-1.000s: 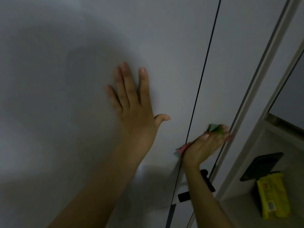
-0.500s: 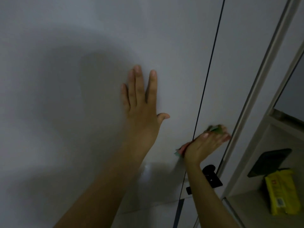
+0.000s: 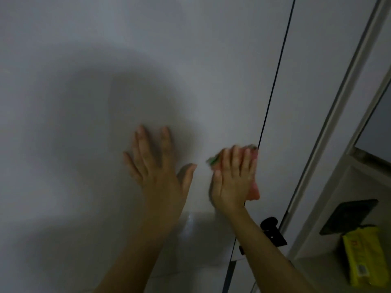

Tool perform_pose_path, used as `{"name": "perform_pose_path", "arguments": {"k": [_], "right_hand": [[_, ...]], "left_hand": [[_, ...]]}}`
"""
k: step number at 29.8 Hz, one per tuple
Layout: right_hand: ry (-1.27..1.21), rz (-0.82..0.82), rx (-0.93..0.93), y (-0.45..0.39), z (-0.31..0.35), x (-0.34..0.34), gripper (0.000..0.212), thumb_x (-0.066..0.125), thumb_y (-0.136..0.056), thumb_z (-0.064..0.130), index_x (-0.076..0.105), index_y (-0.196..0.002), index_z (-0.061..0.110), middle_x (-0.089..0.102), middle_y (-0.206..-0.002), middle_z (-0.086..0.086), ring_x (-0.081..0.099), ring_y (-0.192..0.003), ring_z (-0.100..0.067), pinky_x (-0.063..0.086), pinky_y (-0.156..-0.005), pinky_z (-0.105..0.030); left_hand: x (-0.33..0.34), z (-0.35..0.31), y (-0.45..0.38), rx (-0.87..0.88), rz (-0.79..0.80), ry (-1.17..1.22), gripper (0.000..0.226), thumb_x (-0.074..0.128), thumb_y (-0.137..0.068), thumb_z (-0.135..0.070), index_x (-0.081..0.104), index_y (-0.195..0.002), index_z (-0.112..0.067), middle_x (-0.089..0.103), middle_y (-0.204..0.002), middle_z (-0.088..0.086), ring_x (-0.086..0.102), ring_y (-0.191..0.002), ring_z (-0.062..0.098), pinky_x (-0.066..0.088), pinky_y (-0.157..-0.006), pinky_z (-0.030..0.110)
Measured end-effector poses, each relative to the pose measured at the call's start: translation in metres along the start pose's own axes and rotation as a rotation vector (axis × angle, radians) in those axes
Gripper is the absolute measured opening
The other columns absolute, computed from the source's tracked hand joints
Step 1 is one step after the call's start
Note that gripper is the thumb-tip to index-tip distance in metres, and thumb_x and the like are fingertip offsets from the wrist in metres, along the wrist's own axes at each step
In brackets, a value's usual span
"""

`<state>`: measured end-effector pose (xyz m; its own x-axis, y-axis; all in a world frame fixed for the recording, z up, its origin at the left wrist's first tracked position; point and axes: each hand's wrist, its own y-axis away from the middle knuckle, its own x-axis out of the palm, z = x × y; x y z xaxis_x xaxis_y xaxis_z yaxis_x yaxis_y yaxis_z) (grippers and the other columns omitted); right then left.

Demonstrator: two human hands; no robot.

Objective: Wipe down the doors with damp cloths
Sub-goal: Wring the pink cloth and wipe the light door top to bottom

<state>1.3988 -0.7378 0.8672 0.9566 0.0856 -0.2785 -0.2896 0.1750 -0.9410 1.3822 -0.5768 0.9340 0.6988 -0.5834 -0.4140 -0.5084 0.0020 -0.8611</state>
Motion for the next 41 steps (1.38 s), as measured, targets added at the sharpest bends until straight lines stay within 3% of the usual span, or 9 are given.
{"name": "perform_pose_path", "arguments": {"k": [3, 9, 16, 23, 28, 30, 33, 37, 41], "right_hand": [[0.066, 0.069, -0.305, -0.003, -0.032, -0.017, 0.054, 0.025, -0.1, 0.03, 0.009, -0.151, 0.024, 0.006, -0.158, 0.001, 0.014, -0.144, -0.031, -0.002, -0.119, -0.041], [-0.05, -0.2, 0.375, -0.055, 0.009, -0.002, 0.054, 0.011, -0.102, 0.035, 0.005, -0.151, 0.012, 0.016, -0.156, -0.013, 0.011, -0.144, -0.034, 0.004, -0.117, -0.051], [0.15, 0.074, -0.542, 0.01, 0.012, 0.004, 0.056, 0.029, -0.097, 0.034, 0.016, -0.15, 0.024, 0.015, -0.156, 0.001, 0.013, -0.144, -0.025, 0.002, -0.118, -0.041], [0.084, -0.135, 0.137, -0.019, 0.042, 0.014, 0.053, 0.023, -0.099, 0.03, 0.023, -0.146, 0.005, 0.034, -0.146, -0.023, 0.021, -0.135, -0.043, 0.002, -0.116, -0.046], [0.118, 0.067, -0.43, 0.022, 0.075, 0.024, 0.048, 0.032, -0.097, 0.033, 0.033, -0.142, 0.019, 0.036, -0.147, -0.004, 0.014, -0.145, -0.026, 0.009, -0.116, -0.044], [0.121, 0.078, -0.531, 0.017, 0.055, 0.016, 0.054, 0.033, -0.096, 0.033, 0.022, -0.148, 0.024, 0.015, -0.157, 0.004, 0.004, -0.147, -0.019, 0.007, -0.116, -0.041], [0.125, 0.06, -0.349, -0.003, 0.034, 0.004, 0.062, 0.03, -0.094, 0.033, 0.004, -0.151, 0.027, -0.008, -0.158, 0.01, 0.003, -0.145, -0.021, -0.004, -0.118, -0.038], [0.087, -0.127, 0.087, -0.025, 0.075, 0.02, 0.054, 0.021, -0.099, 0.031, 0.019, -0.149, 0.009, 0.031, -0.149, -0.02, 0.022, -0.137, -0.041, 0.006, -0.116, -0.049], [0.066, -0.023, -0.284, 0.004, 0.135, 0.036, 0.052, 0.037, -0.092, 0.031, 0.034, -0.141, 0.014, 0.035, -0.142, -0.007, 0.028, -0.135, -0.036, 0.009, -0.115, -0.048]], "left_hand": [[-0.001, 0.019, 0.013, -0.049, 0.024, -0.039, 0.079, 0.059, -0.088, -0.05, 0.025, -0.15, -0.013, 0.011, -0.153, 0.031, 0.005, -0.143, 0.04, 0.006, -0.113, 0.06], [-0.012, 0.055, 0.013, -0.117, 0.02, -0.093, 0.078, 0.056, -0.085, -0.05, 0.025, -0.15, -0.019, 0.014, -0.153, 0.029, 0.011, -0.143, 0.041, 0.006, -0.112, 0.059], [-0.02, 0.056, 0.011, -0.112, 0.007, -0.09, 0.069, 0.056, -0.087, -0.046, 0.035, -0.146, -0.02, 0.024, -0.151, 0.026, 0.021, -0.141, 0.04, 0.006, -0.112, 0.058], [-0.035, 0.083, 0.013, -0.179, 0.015, -0.104, 0.067, 0.057, -0.09, -0.042, 0.028, -0.147, -0.023, 0.019, -0.153, 0.026, 0.017, -0.143, 0.04, 0.005, -0.114, 0.057], [-0.035, 0.085, 0.013, -0.169, 0.033, -0.075, 0.064, 0.051, -0.091, -0.043, 0.029, -0.147, -0.022, 0.018, -0.154, 0.026, 0.015, -0.143, 0.041, 0.005, -0.114, 0.059], [-0.039, 0.088, 0.013, -0.158, 0.033, -0.058, 0.061, 0.047, -0.092, -0.042, 0.033, -0.147, -0.02, 0.019, -0.154, 0.024, 0.017, -0.143, 0.038, 0.006, -0.114, 0.057], [-0.048, 0.1, 0.017, -0.123, 0.029, -0.025, 0.06, 0.044, -0.091, -0.039, 0.034, -0.147, -0.019, 0.024, -0.154, 0.018, 0.022, -0.143, 0.03, 0.006, -0.114, 0.051], [-0.053, 0.124, 0.019, -0.196, 0.018, -0.03, 0.06, 0.042, -0.092, -0.04, 0.027, -0.148, -0.022, 0.015, -0.156, 0.021, 0.012, -0.145, 0.034, 0.006, -0.115, 0.052], [-0.053, 0.135, 0.021, -0.228, 0.042, 0.001, 0.059, 0.04, -0.093, -0.04, 0.023, -0.148, -0.026, 0.01, -0.157, 0.02, 0.008, -0.146, 0.035, 0.008, -0.114, 0.057]]}}
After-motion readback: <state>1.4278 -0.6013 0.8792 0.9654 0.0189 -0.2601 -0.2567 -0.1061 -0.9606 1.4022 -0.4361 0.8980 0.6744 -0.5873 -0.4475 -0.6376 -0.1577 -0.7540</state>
